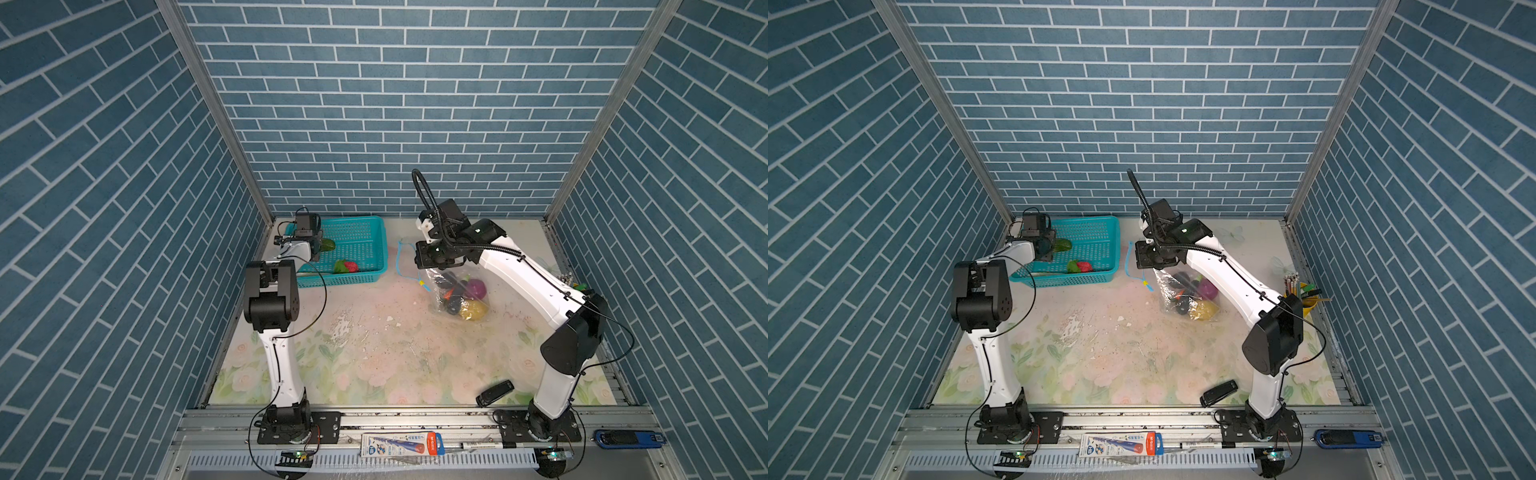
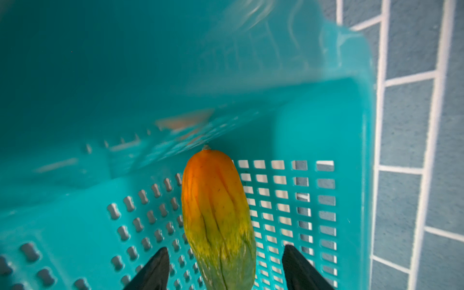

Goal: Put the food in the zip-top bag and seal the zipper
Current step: 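Lower the left gripper onto the yellow-green papaya and grasp it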

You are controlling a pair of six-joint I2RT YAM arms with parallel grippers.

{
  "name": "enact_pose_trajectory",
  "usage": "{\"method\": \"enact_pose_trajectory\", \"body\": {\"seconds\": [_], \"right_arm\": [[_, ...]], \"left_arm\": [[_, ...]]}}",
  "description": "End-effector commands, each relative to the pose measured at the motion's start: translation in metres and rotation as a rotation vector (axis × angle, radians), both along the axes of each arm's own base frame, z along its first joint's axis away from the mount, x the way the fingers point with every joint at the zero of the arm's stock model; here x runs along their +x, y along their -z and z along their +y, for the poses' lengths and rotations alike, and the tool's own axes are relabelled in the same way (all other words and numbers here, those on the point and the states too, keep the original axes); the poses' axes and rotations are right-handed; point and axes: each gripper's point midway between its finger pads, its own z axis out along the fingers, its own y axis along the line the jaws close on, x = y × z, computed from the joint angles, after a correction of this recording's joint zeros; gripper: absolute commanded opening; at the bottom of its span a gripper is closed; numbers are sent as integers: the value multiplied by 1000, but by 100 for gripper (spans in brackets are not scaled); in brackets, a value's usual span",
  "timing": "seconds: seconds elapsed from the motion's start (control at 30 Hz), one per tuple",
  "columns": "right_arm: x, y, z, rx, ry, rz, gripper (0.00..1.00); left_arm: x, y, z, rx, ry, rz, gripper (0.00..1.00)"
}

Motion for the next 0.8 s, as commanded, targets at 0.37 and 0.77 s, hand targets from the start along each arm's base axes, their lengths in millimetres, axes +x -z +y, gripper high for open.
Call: {"method": "enact_pose_trajectory", "body": {"seconds": [0.37,0.77], "right_arm": [[3,5,-5,32,-1,3,0],[4,5,-12,46,16,-7,0]], "left_arm": [[-19,65,-4,-78,-27,209,65],[-19,67,-17,-84,66,246,50]]}}
